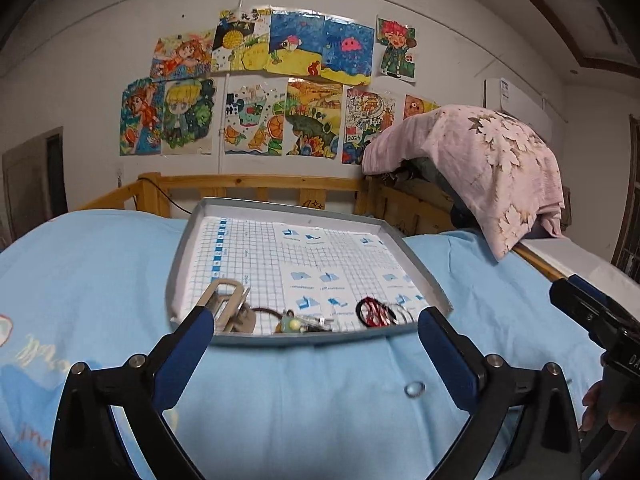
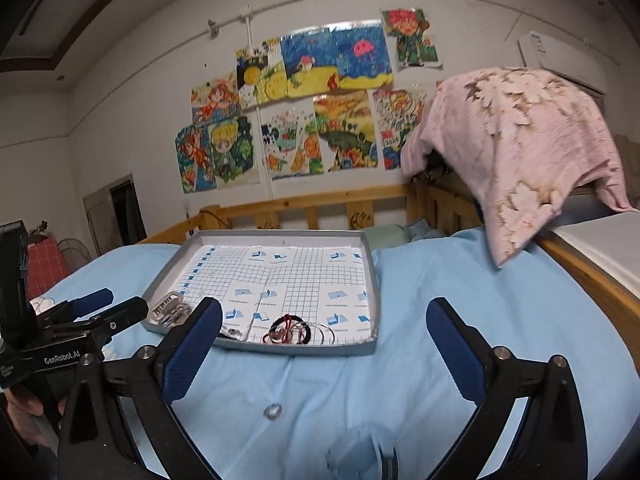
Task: Organize jewelry
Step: 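Lift both tools out of the tray back over the remaining jewelry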
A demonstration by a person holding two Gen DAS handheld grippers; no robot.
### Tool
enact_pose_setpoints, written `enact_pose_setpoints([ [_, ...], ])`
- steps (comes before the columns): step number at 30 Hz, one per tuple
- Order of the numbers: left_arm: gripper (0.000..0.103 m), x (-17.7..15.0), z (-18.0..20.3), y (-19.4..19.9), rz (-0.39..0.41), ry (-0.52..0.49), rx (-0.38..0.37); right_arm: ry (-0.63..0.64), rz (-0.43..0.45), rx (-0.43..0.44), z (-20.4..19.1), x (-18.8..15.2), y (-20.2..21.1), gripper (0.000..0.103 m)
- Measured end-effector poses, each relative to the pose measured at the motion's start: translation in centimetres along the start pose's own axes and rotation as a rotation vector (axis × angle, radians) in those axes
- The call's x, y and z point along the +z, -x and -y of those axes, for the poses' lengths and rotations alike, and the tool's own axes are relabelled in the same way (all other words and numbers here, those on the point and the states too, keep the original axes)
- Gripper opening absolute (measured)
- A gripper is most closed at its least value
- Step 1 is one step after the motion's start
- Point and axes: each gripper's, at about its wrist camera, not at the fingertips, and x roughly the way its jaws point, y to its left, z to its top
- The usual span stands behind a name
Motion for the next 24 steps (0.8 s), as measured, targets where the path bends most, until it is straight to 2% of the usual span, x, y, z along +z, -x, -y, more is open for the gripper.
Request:
enact_pose_setpoints([
  [11,0.103,-4.2,0.0,6.0,0.000,-0.018,0.031,0.037,0.061,-0.034,-1.7,-4.0,7.0,0.101],
  [17,0.103,-6.8,-0.7,8.2,-0.020,-0.020,0.047,0.032,0.030,-0.062,-2.3,-7.4,9.6,0.101],
  [24,0.103,-9.2,-1.4,9.6,-0.031,-0.007,0.056,0.030,-0.035,-0.081,-2.3,-9.4,10.5,0.101],
])
